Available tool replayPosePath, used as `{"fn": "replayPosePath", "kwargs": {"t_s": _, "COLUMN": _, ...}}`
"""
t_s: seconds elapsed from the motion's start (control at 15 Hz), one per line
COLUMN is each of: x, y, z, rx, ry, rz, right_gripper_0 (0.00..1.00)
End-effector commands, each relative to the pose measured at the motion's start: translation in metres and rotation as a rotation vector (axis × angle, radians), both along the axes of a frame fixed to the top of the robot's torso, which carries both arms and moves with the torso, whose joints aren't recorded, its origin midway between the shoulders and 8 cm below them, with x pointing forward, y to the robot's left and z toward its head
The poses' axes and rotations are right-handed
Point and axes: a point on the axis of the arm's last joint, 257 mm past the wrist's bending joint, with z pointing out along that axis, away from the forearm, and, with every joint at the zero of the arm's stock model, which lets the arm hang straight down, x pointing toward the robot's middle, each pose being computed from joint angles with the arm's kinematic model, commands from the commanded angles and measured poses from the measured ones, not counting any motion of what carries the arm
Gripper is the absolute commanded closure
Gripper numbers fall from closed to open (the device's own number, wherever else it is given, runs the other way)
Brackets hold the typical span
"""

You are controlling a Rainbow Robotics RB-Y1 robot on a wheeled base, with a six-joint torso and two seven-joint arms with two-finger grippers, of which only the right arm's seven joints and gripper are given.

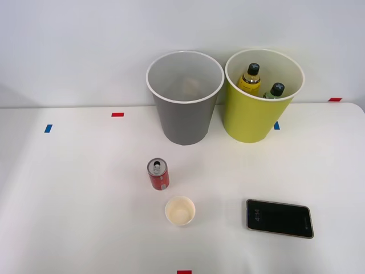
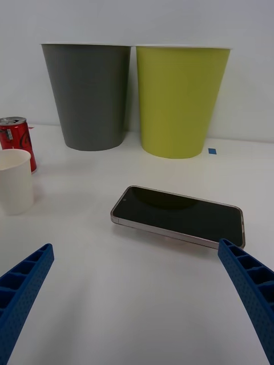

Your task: Put cans in the gray bin, plastic bottles in the light green bin

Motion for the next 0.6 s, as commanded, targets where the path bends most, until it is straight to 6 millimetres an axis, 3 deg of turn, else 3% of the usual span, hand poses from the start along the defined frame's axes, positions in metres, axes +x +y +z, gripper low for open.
{"fn": "replayPosePath", "kwargs": {"t_s": 0.07, "x": 0.0000, "y": 0.0000, "z": 0.0000, "rx": 0.000, "ry": 0.000, "rz": 0.000, "right_gripper_0": 0.00}}
{"fn": "replayPosePath", "kwargs": {"t_s": 0.6, "x": 0.0000, "y": 0.0000, "z": 0.0000, "rx": 0.000, "ry": 0.000, "rz": 0.000, "right_gripper_0": 0.00}}
